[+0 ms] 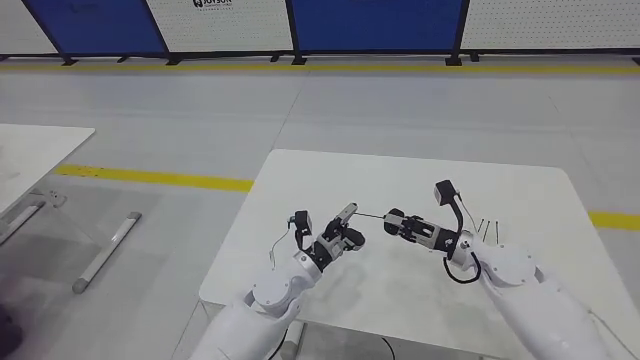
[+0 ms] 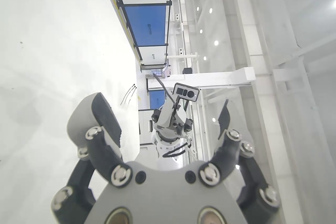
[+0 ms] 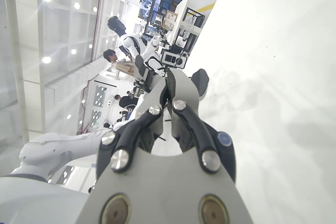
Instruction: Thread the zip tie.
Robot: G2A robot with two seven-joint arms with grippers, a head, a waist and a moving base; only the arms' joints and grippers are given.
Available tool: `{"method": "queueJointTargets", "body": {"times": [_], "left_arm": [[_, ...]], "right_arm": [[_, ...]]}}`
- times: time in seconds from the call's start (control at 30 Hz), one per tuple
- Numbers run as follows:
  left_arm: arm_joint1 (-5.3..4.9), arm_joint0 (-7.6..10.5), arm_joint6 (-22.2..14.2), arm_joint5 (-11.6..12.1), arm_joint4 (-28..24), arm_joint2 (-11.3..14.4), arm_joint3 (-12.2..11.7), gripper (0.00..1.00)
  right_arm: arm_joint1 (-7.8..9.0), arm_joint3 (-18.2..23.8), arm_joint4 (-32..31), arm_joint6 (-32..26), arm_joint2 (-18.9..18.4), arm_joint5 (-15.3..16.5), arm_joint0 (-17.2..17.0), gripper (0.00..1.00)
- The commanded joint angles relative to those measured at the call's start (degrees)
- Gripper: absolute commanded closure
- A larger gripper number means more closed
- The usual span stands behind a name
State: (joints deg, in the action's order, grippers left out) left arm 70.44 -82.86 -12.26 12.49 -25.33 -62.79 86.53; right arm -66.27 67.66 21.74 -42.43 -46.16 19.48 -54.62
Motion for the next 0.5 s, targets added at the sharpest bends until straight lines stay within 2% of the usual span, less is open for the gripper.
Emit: {"method": "queueJointTargets", "body": {"times": [0.0, 0.17, 0.47], "left_arm": [[0.23, 0.30, 0.07, 0.74, 0.67, 1.11, 0.39, 0.00], [0.98, 1.74, 2.92, 2.01, -0.58, 2.55, 0.96, 0.00], [1.00, 1.81, 3.17, 1.88, -0.47, 2.61, 0.90, 0.00]], "right_arm": [[0.00, 0.00, 0.00, 0.00, 0.00, 0.00, 0.00, 1.00], [0.00, 0.00, 0.00, 0.00, 0.00, 0.00, 0.00, 1.00], [0.00, 0.00, 0.00, 0.00, 0.00, 0.00, 0.00, 1.00]]}}
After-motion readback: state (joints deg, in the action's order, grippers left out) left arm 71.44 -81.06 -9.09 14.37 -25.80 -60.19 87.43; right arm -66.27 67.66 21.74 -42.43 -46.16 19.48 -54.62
